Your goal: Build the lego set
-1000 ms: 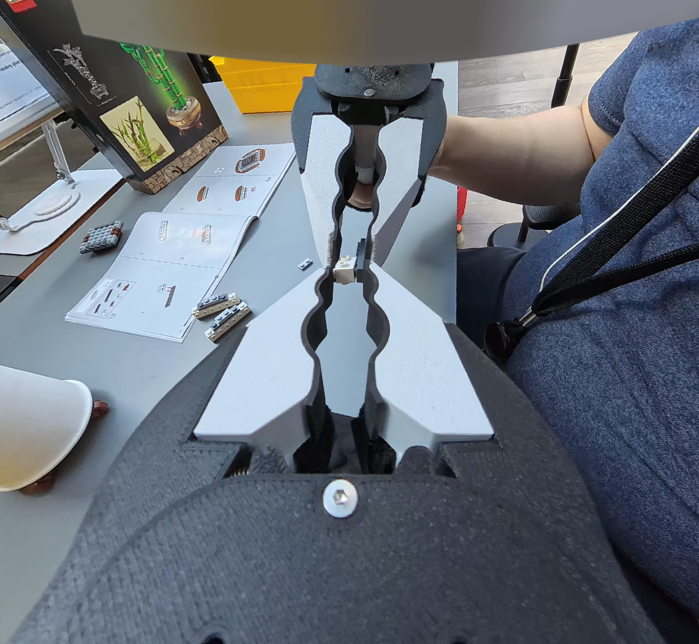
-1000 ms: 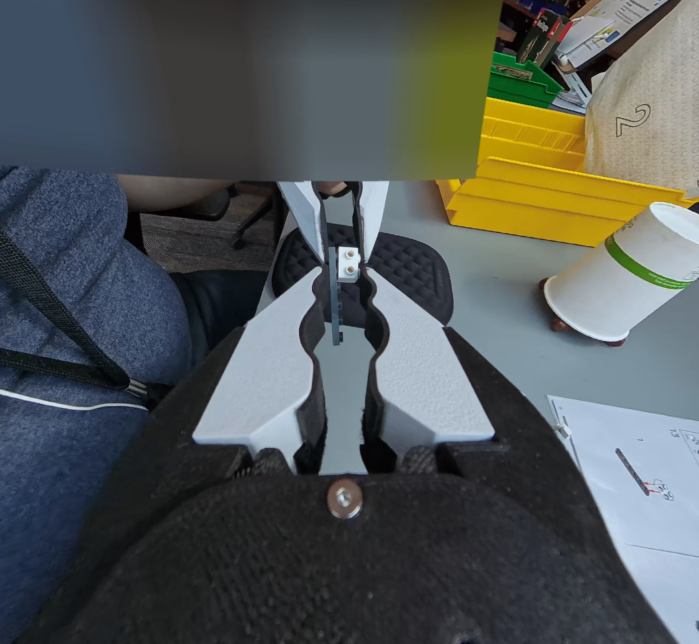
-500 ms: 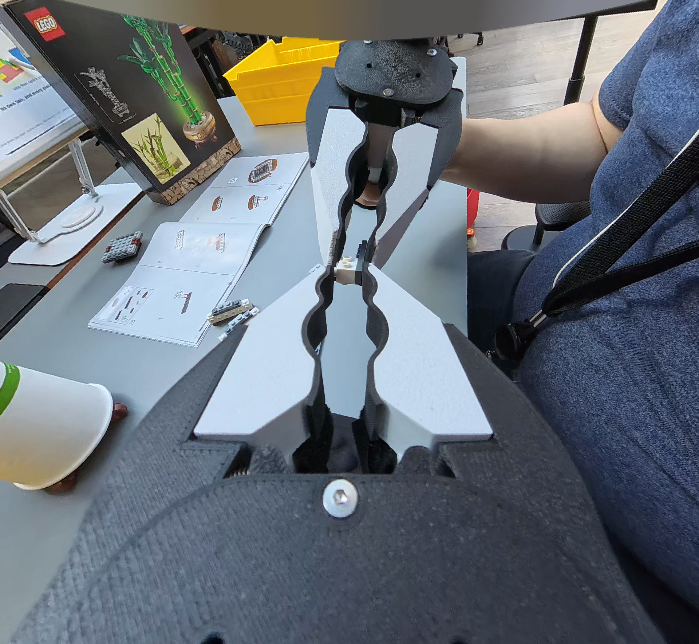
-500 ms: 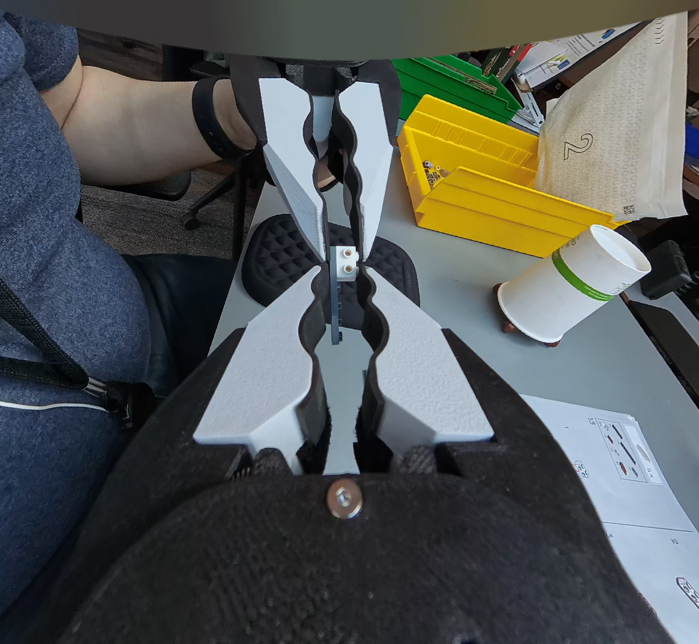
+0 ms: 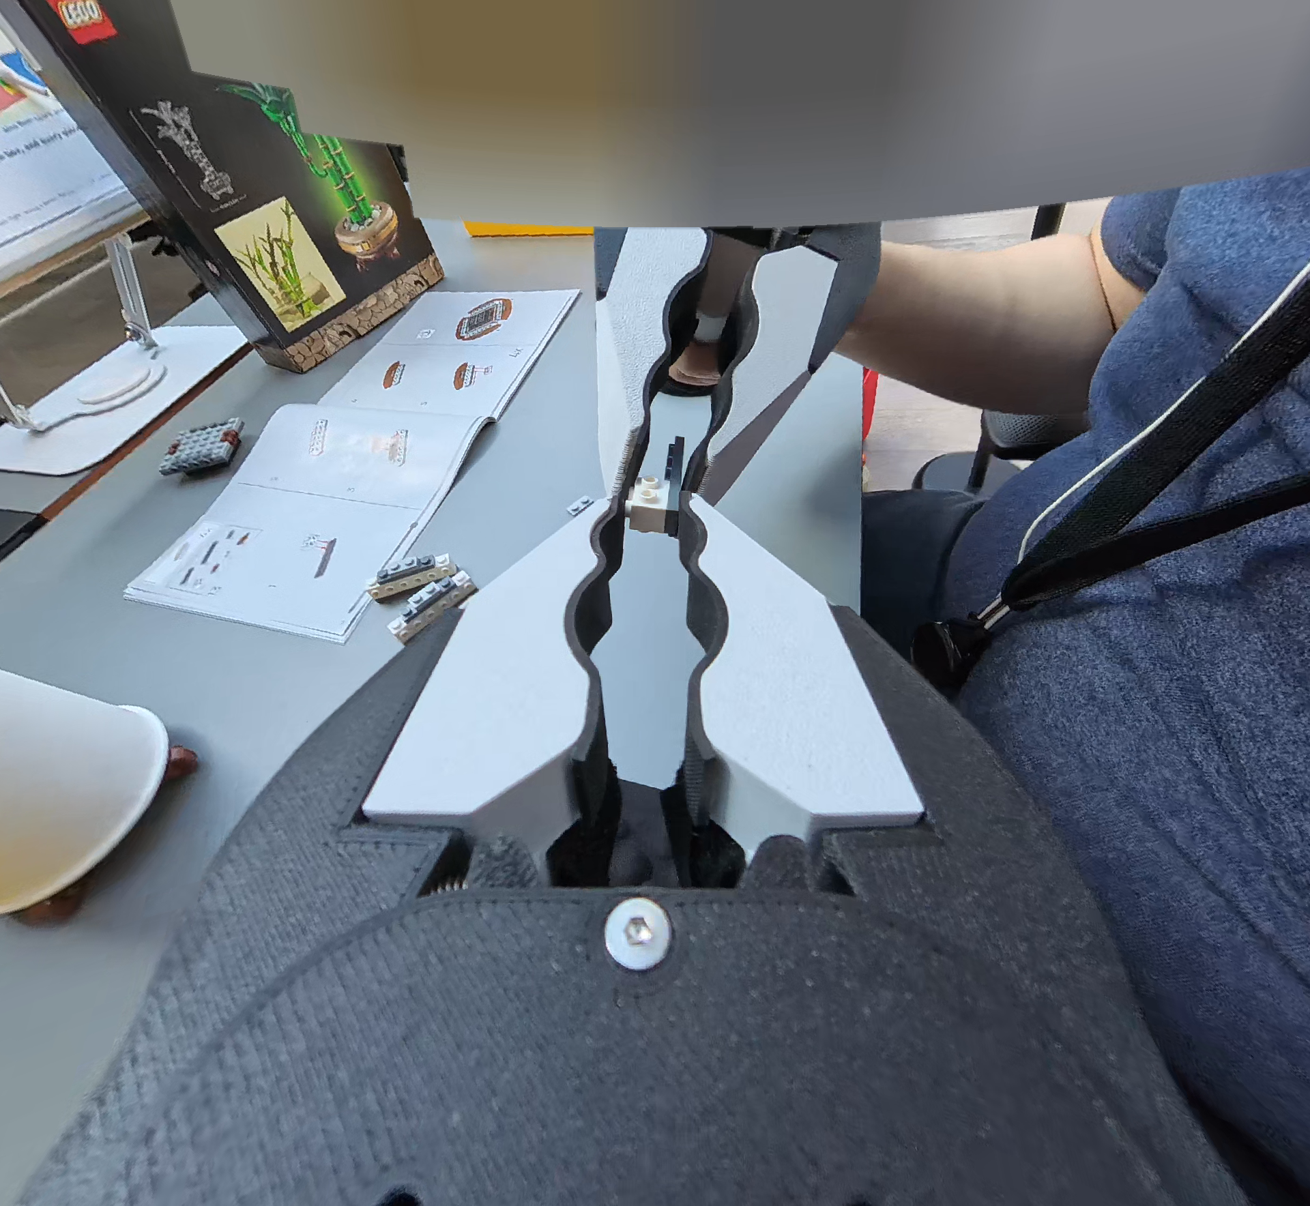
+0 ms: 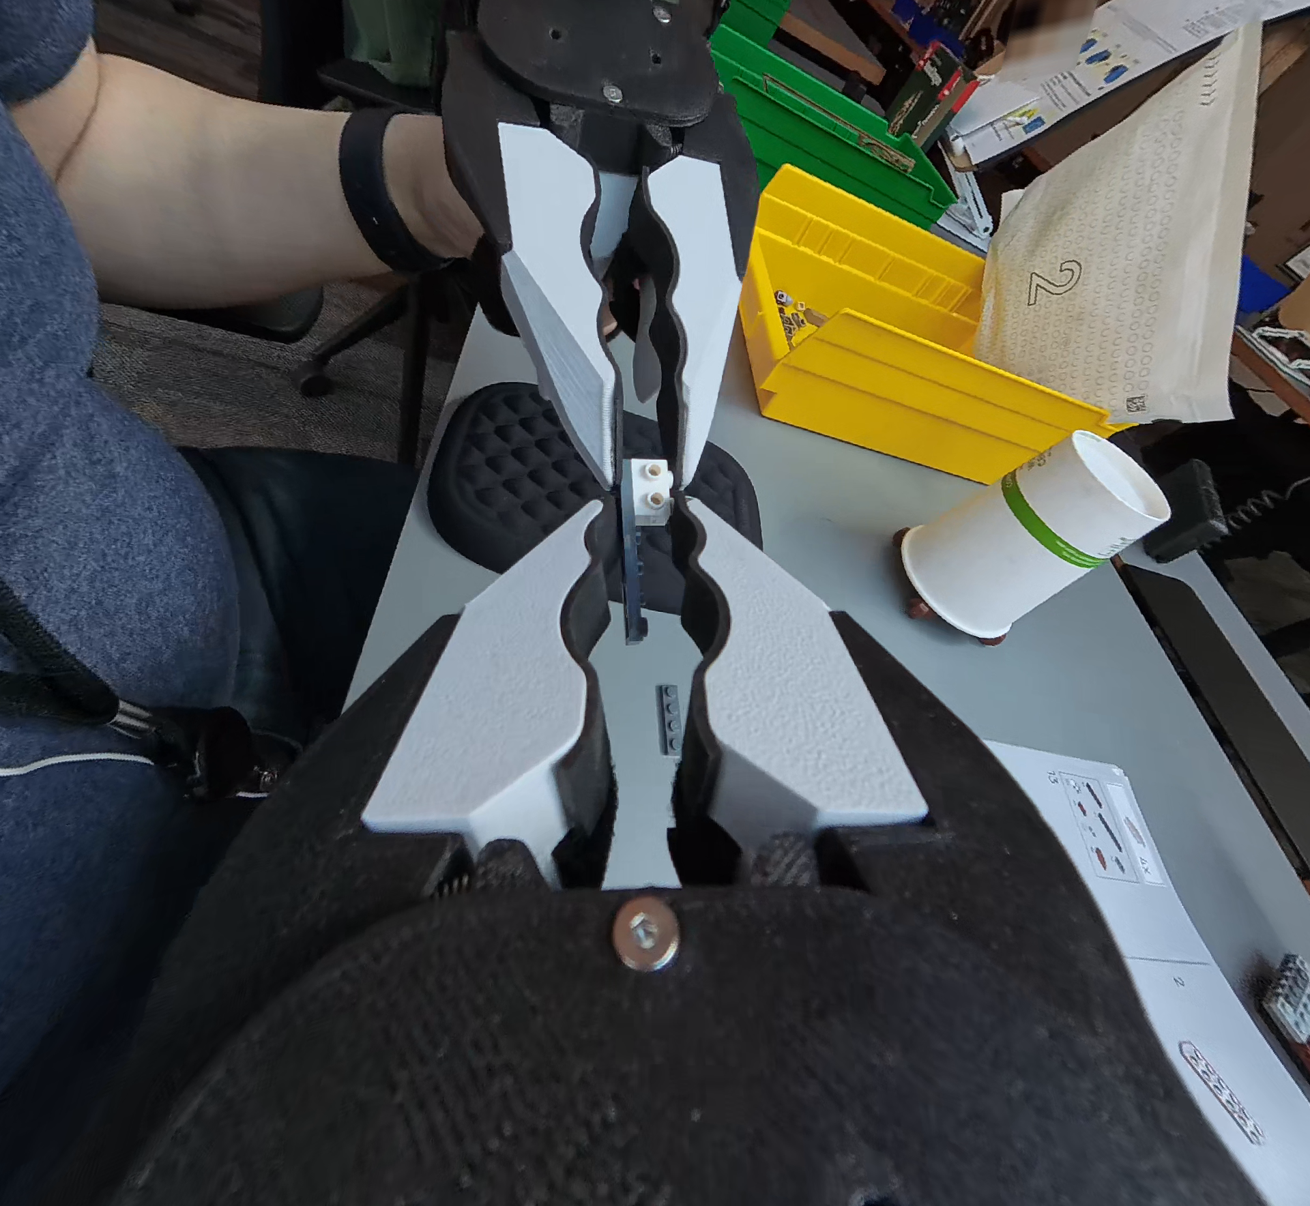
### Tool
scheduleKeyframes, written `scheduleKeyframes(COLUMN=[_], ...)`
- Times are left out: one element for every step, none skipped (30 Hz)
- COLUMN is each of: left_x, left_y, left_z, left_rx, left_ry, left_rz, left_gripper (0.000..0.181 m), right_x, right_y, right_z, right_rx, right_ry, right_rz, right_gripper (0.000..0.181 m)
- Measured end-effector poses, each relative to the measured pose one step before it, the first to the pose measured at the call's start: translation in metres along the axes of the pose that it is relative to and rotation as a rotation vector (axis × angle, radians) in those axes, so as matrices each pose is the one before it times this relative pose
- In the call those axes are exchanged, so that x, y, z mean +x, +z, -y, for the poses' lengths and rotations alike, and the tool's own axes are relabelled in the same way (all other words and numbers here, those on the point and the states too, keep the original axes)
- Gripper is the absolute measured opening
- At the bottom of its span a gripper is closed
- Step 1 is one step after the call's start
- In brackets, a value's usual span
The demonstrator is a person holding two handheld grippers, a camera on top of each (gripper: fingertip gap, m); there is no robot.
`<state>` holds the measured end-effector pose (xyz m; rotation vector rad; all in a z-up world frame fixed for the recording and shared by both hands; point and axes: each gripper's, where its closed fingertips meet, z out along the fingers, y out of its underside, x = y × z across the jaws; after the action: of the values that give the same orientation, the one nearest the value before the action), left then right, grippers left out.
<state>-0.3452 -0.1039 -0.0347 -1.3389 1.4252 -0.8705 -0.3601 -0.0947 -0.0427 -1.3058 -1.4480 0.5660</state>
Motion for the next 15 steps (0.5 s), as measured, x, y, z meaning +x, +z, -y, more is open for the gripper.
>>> scheduleKeyframes(left_x=[-0.00196, -0.00127, -0.00181, -0.00184, -0.00030, 0.00078, 0.00086, -0.00043, -0.00265, -0.00566, -0.00645, -0.00432, -0.00315, -0.00235, -0.00260], left_y=[0.00000, -0.00056, -0.00092, -0.00105, -0.00092, -0.00054, 0.00015, 0.00106, 0.00170, 0.00190, 0.00187, 0.00180, 0.00137, 0.00063, -0.00022], left_z=[-0.00063, 0.00095, 0.00199, 0.00284, 0.00302, 0.00325, 0.00363, 0.00263, 0.00014, -0.00258, -0.00425, -0.00511, -0.00395, -0.00099, 0.00059], left_rx=[0.0078, 0.0200, 0.0247, 0.0267, 0.0277, 0.0292, 0.0333, 0.0300, 0.0138, -0.0015, -0.0129, -0.0201, -0.0130, 0.0050, 0.0135], left_ry=[-0.0436, -0.0576, -0.0734, -0.0841, -0.0839, -0.0760, -0.0703, -0.0676, -0.0612, -0.0561, -0.0490, -0.0378, -0.0307, -0.0235, -0.0142], left_rz=[-0.0043, -0.0138, -0.0182, -0.0241, -0.0358, -0.0411, -0.0374, -0.0283, -0.0158, 0.0024, 0.0070, -0.0026, -0.0059, -0.0060, 0.0019], left_gripper=[0.013, 0.019, 0.030, 0.035, 0.041, 0.044, 0.042, 0.038, 0.034, 0.024, 0.014, 0.011, 0.012, 0.013, 0.009], right_x=[0.00202, 0.00185, 0.00200, 0.00424, 0.00192, 0.00037, 0.00196, 0.00002, -0.00055, 0.00212, 0.00175, -0.00079, 0.00058, 0.00020, 0.00069], right_y=[0.00021, -0.00138, -0.00226, -0.00220, -0.00122, -0.00042, 0.00035, 0.00102, 0.00172, 0.00165, 0.00170, 0.00174, 0.00191, 0.00198, 0.00168], right_z=[0.00068, 0.00344, 0.00355, 0.00081, -0.00124, -0.00166, -0.00212, -0.00263, -0.00309, -0.00323, -0.00226, -0.00157, -0.00225, -0.00179, -0.00094], right_rx=[0.0121, 0.0318, 0.0299, 0.0077, -0.0074, -0.0110, -0.0147, -0.0170, -0.0212, -0.0227, -0.0152, -0.0105, -0.0151, -0.0100, -0.0045], right_ry=[0.0065, -0.0050, -0.0146, -0.0155, -0.0239, -0.0229, -0.0201, -0.0254, -0.0242, -0.0249, -0.0260, -0.0150, -0.0102, -0.0142, -0.0096], right_rz=[-0.0162, -0.0181, -0.0197, -0.0344, -0.0203, -0.0127, -0.0259, -0.0134, -0.0096, -0.0270, -0.0235, -0.0047, -0.0122, -0.0127, -0.0142], right_gripper=[0.014, 0.014, 0.014, 0.014, 0.014, 0.014, 0.014, 0.014, 0.014, 0.014, 0.014, 0.014, 0.014, 0.014, 0.014])
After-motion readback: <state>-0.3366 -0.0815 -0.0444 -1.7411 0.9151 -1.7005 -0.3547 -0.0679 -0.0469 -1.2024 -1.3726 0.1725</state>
